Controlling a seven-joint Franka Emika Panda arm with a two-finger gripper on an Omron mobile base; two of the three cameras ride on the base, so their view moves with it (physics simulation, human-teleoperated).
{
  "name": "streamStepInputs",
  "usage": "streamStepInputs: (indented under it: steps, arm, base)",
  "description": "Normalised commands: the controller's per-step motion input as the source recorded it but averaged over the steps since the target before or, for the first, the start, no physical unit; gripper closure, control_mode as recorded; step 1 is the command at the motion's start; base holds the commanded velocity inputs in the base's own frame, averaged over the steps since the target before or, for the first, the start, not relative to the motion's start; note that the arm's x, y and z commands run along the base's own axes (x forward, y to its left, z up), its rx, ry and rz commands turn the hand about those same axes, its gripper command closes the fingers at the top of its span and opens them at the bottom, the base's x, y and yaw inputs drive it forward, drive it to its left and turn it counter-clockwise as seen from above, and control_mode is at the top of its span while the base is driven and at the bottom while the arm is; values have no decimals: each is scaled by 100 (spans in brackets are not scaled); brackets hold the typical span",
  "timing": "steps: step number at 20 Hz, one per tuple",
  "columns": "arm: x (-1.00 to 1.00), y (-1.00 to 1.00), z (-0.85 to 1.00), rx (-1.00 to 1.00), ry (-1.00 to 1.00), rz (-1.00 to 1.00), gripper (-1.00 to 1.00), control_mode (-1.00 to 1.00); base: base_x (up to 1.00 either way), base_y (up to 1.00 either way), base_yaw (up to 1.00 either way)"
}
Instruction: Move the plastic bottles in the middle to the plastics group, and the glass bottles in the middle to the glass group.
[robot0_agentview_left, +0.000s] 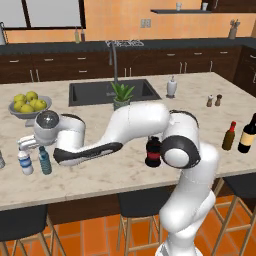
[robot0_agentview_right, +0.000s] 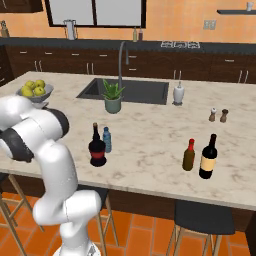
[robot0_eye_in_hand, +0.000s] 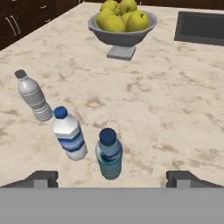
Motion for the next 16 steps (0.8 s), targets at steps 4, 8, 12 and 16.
streamStepInputs:
  steps: [4, 8, 12, 16]
  arm:
    - [-75, -58, 35, 1, -8, -9, -100, -100]
    - [-70, -87, 8, 0, 3, -11, -100, -100]
    - [-54, -100, 22, 0, 25, -22, -100, -100]
    - [0, -100, 10, 0, 43, -24, -100, -100]
  base:
    - [0, 0, 0]
    - [0, 0, 0]
    - [0, 0, 0]
    - [0, 0, 0]
